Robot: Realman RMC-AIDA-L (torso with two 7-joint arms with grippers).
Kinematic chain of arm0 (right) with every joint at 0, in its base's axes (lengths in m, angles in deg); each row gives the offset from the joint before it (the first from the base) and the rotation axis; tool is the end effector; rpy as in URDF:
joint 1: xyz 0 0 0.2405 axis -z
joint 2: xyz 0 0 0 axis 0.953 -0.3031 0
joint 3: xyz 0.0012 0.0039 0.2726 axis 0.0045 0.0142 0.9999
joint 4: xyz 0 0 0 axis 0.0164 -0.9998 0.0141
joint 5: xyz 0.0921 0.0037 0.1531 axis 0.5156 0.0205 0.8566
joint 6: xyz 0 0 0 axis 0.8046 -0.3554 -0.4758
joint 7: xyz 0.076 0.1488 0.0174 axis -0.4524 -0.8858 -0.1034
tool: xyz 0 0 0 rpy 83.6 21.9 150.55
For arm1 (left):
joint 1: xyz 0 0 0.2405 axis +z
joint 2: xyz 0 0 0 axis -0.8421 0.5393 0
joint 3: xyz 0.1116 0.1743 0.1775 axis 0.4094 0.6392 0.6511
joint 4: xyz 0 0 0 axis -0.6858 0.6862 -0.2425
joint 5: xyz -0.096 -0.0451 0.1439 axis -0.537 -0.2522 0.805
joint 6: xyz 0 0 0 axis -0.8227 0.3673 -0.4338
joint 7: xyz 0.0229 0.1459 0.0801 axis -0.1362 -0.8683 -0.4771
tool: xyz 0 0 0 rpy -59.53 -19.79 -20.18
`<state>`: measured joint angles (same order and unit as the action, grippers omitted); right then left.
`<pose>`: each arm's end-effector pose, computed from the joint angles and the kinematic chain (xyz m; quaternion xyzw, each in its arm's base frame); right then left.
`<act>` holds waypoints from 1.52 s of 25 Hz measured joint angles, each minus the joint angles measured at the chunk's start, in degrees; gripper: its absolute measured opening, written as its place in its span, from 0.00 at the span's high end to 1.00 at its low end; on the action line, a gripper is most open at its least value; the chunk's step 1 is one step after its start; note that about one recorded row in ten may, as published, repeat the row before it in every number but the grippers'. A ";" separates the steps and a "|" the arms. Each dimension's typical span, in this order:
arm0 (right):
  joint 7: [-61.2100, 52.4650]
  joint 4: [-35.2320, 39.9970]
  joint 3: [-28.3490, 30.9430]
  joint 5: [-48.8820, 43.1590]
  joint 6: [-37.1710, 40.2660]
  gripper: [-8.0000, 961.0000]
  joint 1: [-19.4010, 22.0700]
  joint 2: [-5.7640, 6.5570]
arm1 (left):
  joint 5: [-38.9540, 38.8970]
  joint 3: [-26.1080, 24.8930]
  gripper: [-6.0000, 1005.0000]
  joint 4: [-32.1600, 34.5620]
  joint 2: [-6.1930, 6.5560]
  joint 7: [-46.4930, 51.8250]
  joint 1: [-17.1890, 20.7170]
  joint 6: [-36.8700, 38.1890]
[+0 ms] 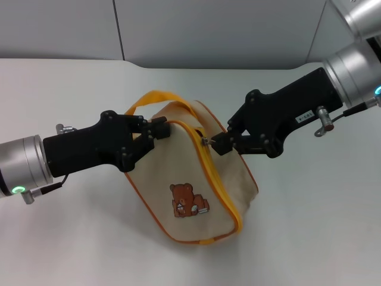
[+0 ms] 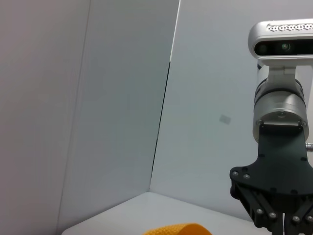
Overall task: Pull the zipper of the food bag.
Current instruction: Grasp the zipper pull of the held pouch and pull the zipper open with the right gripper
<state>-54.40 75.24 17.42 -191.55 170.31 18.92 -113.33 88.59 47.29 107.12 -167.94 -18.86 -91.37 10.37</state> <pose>0.1263 0.3626 -0.0213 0.9948 -0.0389 -0.0810 0.0484 -0.2205 0.3222 -0.0273 -0.9124 -0.1496 -0.3546 0.1395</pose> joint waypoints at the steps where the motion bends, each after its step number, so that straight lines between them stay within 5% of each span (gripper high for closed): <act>1: -0.81 -0.06 0.14 -0.02 -0.09 0.97 0.04 0.02 | -0.09 0.00 0.94 -0.02 0.00 0.01 0.00 -0.04; 15: -18.19 -2.84 -0.20 -1.94 -2.64 0.99 -0.86 0.39 | -4.20 0.02 0.94 -0.76 -0.09 0.56 0.92 -1.31; 31: -18.12 -8.49 0.16 -2.53 -0.11 0.99 1.89 0.55 | -10.94 0.12 0.99 -3.64 0.07 1.72 2.61 -6.13; 38: -18.53 -7.22 2.47 -1.23 -1.77 0.99 2.49 0.97 | -10.32 1.51 1.00 -0.49 2.21 7.28 3.50 -1.61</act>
<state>-72.93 68.03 19.90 -192.78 168.54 21.41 -112.36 78.26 48.79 106.63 -165.73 -11.58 -87.87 8.76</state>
